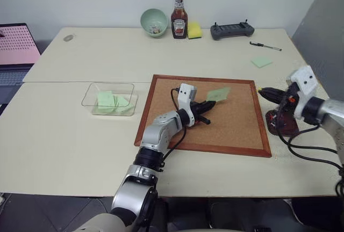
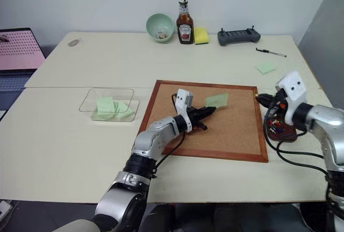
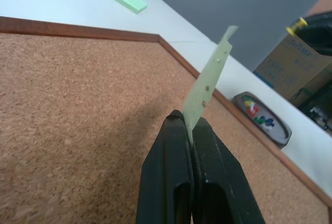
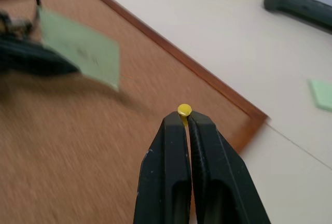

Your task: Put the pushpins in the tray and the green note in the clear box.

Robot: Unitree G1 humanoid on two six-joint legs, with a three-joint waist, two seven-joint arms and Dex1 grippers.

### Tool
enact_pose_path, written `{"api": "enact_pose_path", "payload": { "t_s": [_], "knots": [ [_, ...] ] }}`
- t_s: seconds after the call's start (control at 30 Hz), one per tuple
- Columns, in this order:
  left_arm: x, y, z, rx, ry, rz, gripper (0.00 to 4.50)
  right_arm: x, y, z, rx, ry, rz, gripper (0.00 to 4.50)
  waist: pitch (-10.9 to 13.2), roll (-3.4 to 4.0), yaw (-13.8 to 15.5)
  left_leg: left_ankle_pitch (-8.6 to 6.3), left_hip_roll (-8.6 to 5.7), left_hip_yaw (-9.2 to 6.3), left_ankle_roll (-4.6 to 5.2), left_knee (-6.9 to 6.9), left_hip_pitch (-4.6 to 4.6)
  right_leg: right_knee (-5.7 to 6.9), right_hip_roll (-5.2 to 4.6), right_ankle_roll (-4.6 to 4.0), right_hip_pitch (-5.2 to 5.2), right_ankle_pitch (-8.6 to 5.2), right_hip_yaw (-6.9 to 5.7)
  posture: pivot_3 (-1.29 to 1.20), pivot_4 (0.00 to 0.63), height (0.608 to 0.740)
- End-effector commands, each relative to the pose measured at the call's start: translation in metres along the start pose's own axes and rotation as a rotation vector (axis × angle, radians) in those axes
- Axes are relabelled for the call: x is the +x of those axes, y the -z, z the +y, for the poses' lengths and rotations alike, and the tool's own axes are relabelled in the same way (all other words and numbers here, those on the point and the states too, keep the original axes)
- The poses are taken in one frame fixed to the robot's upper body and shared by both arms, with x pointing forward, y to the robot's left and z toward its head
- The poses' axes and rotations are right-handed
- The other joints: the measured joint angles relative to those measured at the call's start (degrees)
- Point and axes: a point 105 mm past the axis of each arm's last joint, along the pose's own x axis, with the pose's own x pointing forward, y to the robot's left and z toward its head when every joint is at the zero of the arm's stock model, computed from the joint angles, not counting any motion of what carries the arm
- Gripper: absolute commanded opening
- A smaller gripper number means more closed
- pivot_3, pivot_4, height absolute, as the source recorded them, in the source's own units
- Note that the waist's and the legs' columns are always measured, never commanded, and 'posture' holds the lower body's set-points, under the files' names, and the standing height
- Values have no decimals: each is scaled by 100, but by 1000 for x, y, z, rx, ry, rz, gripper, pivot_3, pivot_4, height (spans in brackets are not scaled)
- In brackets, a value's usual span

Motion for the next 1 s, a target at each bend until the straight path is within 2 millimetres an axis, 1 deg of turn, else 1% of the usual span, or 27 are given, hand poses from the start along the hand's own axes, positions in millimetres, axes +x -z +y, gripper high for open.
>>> {"api": "enact_pose_path", "payload": {
  "t_s": [0.03,0.13,0.23,0.43,0.6,0.67,0.73,0.77,0.87,0.97,1.0],
  "knots": [
    [2,-11,-6,33,0,-23,16,-20,11,-9,-161,21,98,0,1,-1,-29,0,1,1,0,0,0,0,0,0,0,0,1,0,150,740],
    [2,-13,-6,24,-7,-25,16,-25,27,-13,-223,25,179,0,1,-1,-33,0,2,5,0,2,7,7,1,1,1,0,6,0,150,740],
    [2,-13,-7,23,-5,-23,16,-25,38,-13,-264,9,225,0,1,-2,-34,1,3,10,0,4,11,11,1,1,2,0,11,0,150,740],
    [2,-14,-9,21,-2,-27,16,-23,59,-20,-342,-6,320,0,2,-3,-10,1,1,7,-2,5,10,9,1,1,6,-1,9,0,150,740],
    [2,-14,-10,21,-2,-28,16,-19,71,-23,-362,-13,352,0,1,-2,-20,2,2,7,-3,4,11,9,1,1,6,-1,9,0,150,740],
    [2,-14,-9,21,-3,-29,0,-17,73,-25,-364,-4,352,496,1,-2,-19,2,2,8,-3,4,12,9,1,1,6,0,9,0,150,740],
    [2,-14,-9,21,-4,-30,0,-17,75,-26,-367,-3,357,750,1,-2,-18,2,2,8,-3,4,12,8,1,1,6,-1,9,0,150,740],
    [2,-14,-9,22,-4,-30,0,-17,75,-26,-368,-3,358,1026,1,-2,-17,2,2,7,-3,4,11,9,0,1,6,-1,9,0,150,740],
    [2,-14,-9,23,-3,-30,0,-17,74,-27,-365,-1,351,1585,1,-2,-15,3,2,7,-4,5,11,9,0,1,6,-1,9,0,150,740],
    [2,-15,-8,26,-3,-31,0,-17,73,-27,-360,1,340,2317,1,-2,-16,2,2,7,-3,4,11,9,0,1,6,0,9,0,150,740],
    [2,-16,-8,27,-4,-31,0,-17,71,-28,-356,6,332,2490,1,-2,-17,2,2,7,-3,5,11,9,0,1,6,0,9,0,150,740]
  ]
}}
